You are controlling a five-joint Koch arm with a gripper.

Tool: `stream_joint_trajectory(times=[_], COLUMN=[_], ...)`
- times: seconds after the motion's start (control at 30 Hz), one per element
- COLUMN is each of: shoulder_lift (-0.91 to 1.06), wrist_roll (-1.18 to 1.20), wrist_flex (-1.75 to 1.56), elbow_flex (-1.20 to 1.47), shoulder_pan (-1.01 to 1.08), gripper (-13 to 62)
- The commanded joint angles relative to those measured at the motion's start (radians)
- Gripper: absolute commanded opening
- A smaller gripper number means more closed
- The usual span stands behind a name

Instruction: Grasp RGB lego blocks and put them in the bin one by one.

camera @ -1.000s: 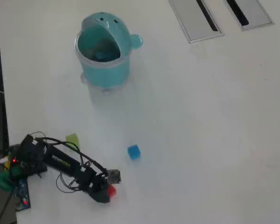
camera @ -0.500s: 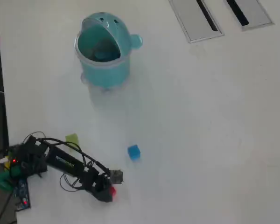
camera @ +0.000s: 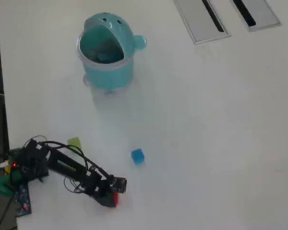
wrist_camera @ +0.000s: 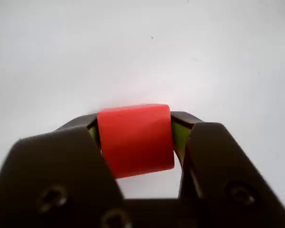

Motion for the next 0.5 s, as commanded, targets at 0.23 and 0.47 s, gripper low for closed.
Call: stream_joint_trajectory(times=[0.23,0.47], shoulder_lift=[0.152,0.265], wrist_roll=[0.026,0.028], wrist_flex=[-0.025,-0.026], elbow_flex=[-0.04,-0.04], shoulder_pan=[-0.023,-0.057], gripper=[14.2,14.2])
